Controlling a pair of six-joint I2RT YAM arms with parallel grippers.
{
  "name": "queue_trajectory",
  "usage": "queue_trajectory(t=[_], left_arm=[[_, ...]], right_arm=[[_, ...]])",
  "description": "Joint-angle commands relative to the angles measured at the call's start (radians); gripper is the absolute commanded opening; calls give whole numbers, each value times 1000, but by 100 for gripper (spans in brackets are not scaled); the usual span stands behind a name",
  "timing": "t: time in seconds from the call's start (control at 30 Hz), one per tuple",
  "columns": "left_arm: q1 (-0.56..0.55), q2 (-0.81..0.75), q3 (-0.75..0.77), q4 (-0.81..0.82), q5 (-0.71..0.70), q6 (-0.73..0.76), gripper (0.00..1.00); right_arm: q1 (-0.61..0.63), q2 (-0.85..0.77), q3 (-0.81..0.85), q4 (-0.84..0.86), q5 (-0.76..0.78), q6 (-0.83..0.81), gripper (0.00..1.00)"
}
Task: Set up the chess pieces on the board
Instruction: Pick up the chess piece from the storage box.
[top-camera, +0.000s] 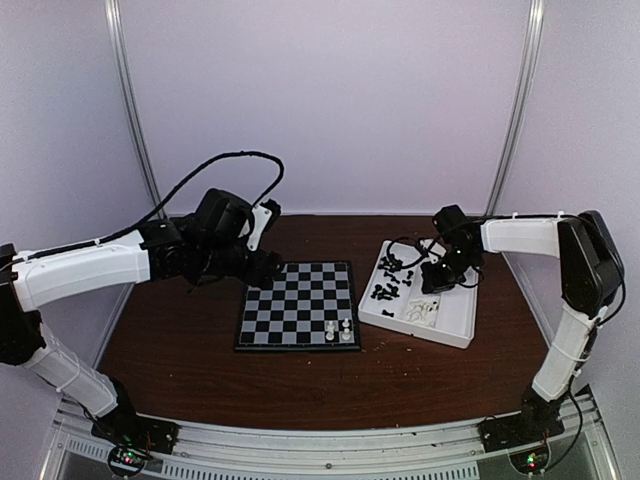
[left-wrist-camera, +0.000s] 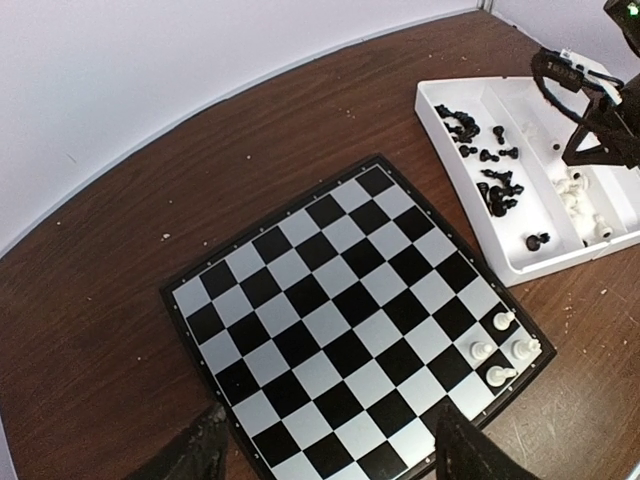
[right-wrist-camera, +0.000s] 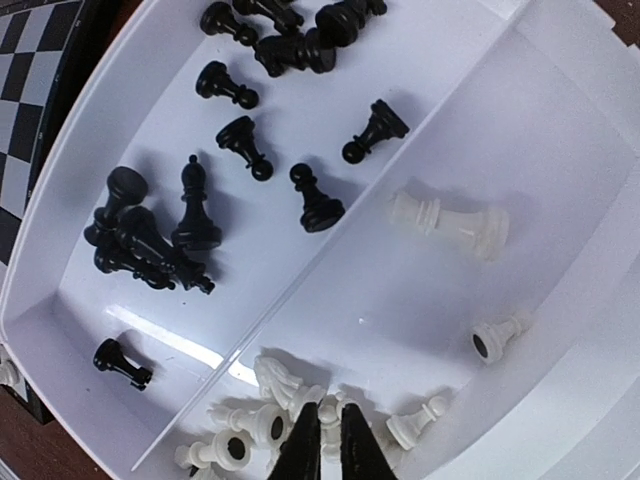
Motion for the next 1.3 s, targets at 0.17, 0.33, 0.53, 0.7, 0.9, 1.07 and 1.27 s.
queue_trajectory(t=[0.17,0.33,0.53,0.7,0.9,1.07,1.27], left_arm=[[7,14,27,15,38,-27,71],[7,20,24,23,46,-40,71],[7,25,12,46,63,-54,71],[7,26,20,37,67,-52,71],[7,-3,-4,34,47,-47,71],[7,-2,-3,40,45,-41,71],[8,30,54,12,59,-26,71]], right_arm=[[9,-101,-17,-16,-36,31,10],[14,-153,-33,-16,-61,33,11],[9,-100,7,-23,108,52,25],[-48,2,91,3,124,178,42],[-52,49,134,31,112,158,45],[-46,30,146,50,47,-112,48],[-47,36,194,-26,113,-296,51]])
